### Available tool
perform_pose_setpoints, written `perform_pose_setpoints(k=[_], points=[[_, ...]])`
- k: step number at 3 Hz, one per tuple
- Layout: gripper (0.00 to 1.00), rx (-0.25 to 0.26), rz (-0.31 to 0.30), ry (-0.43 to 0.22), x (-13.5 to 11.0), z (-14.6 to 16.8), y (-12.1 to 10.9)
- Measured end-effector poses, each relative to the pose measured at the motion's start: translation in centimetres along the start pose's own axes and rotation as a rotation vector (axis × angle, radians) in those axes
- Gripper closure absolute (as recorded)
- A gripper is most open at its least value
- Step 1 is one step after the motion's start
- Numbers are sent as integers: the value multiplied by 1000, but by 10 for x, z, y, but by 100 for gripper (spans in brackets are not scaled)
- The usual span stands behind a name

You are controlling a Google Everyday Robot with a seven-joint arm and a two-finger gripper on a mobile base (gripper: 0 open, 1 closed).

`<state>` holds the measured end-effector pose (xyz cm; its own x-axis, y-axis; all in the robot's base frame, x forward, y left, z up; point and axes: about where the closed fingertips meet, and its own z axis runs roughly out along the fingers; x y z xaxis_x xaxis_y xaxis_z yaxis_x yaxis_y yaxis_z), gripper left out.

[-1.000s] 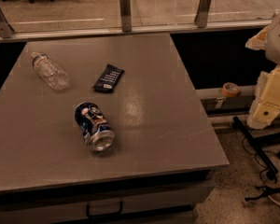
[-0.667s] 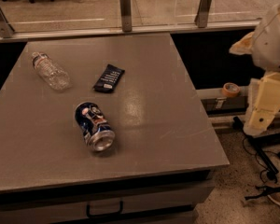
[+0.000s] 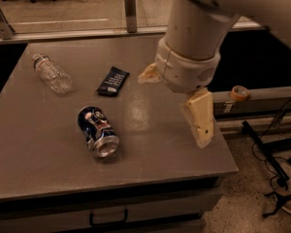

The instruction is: Place pepsi can upright

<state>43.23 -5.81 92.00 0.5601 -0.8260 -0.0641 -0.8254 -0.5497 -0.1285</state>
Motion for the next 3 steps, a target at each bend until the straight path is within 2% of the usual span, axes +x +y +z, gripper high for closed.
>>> perform_pose_setpoints(k=[1,2,3], points=[[0,12,-152,-2,-11,1,-9],[0,26,-169,-3,-15,0,-14],[0,24,-307,-21,-34,4,-27]])
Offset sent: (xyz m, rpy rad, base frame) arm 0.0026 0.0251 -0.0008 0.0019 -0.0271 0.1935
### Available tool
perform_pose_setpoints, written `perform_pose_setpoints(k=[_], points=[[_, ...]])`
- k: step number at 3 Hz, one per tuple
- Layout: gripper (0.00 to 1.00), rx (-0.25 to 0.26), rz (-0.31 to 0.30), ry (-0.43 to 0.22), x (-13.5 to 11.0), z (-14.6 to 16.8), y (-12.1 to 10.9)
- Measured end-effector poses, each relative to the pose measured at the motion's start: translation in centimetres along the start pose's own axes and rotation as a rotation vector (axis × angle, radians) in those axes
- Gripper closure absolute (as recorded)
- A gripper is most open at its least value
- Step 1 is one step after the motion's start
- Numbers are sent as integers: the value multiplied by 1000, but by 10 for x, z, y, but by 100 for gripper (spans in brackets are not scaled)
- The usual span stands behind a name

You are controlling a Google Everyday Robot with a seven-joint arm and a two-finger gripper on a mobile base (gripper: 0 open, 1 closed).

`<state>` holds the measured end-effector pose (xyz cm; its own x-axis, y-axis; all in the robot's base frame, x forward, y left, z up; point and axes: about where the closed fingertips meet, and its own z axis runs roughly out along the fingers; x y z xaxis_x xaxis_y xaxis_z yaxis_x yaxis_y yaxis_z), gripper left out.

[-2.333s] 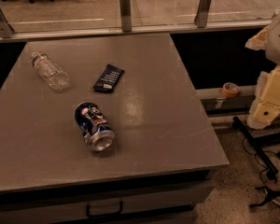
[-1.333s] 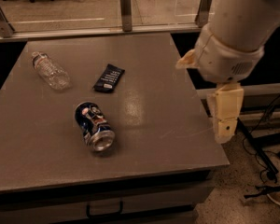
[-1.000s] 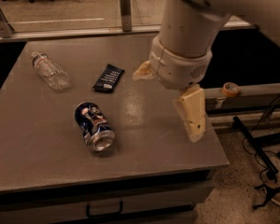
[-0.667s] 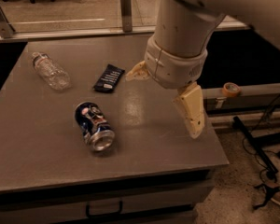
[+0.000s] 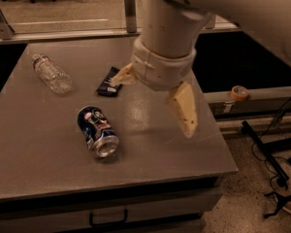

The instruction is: Place pepsi can upright

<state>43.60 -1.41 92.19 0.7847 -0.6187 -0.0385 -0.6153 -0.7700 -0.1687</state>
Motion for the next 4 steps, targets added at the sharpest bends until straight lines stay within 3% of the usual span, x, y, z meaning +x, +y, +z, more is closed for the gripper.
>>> perform_pose_setpoints(k=[1,2,3,4], points=[[0,8,-331,-29,-43,12,-49],[0,38,-622,-70,-78,26,-87],[0,50,-853,-122,-94,45,-112],[0,27,-995,-124,-90,65,-122]])
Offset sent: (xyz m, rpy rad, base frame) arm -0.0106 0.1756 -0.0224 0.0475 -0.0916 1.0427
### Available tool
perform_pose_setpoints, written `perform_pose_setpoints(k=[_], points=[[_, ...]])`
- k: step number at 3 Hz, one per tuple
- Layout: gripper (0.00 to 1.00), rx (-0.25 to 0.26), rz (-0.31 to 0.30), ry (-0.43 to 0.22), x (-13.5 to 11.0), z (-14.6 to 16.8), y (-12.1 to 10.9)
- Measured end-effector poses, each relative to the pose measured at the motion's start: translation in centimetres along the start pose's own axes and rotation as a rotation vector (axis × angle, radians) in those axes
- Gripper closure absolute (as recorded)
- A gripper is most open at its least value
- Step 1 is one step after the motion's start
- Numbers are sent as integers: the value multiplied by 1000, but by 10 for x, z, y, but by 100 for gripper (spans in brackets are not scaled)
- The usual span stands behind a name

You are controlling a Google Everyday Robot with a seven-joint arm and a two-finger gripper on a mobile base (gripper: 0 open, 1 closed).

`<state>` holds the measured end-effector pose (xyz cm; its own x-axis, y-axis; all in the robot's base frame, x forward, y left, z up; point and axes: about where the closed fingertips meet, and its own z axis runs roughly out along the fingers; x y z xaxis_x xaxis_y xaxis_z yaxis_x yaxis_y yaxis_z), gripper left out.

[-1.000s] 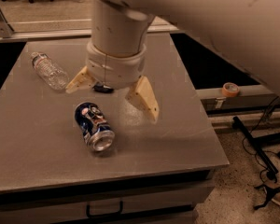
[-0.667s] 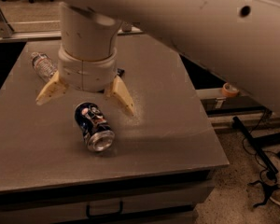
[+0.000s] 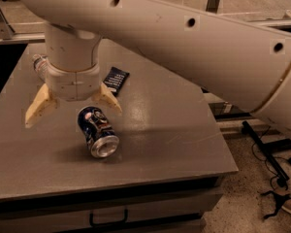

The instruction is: Place pepsi can upright

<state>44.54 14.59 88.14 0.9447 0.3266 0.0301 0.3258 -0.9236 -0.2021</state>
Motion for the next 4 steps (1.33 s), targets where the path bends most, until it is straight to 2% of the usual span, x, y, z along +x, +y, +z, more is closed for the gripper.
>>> perform_pose_setpoints(k=[1,2,3,4], points=[[0,-50,-81,40,13,14,10],[17,-77,-107,52,16,26,21],[41,-119,-139,44,13,37,34],[65,-162,-159,73,13,34,34]])
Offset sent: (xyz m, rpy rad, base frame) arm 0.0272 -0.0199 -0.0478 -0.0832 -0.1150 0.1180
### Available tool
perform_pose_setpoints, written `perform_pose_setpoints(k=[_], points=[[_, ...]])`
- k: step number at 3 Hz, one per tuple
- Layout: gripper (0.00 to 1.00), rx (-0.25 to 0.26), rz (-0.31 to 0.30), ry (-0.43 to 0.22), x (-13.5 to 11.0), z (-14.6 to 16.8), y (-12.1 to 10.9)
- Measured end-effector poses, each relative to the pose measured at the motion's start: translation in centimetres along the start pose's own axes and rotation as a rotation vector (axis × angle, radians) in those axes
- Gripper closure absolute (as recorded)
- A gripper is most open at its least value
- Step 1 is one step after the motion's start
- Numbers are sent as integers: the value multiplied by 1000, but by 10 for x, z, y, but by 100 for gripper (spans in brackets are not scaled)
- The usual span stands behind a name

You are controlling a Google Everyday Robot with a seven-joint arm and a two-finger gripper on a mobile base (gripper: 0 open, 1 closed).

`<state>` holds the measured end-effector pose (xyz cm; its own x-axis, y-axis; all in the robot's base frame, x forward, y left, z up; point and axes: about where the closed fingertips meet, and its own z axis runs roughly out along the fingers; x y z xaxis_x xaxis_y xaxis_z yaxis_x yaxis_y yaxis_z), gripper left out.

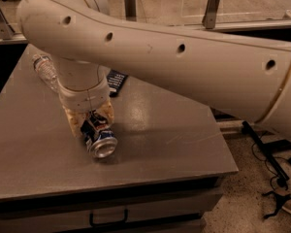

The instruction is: Place pepsi can upright

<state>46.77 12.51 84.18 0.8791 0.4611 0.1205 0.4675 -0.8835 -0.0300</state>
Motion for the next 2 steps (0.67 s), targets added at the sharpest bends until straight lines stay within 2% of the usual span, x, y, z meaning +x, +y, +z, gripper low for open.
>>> perform_pose_setpoints(k=[1,2], points=[[87,89,3,119,11,-41,-6],[100,252,22,291,32,-97,-2]])
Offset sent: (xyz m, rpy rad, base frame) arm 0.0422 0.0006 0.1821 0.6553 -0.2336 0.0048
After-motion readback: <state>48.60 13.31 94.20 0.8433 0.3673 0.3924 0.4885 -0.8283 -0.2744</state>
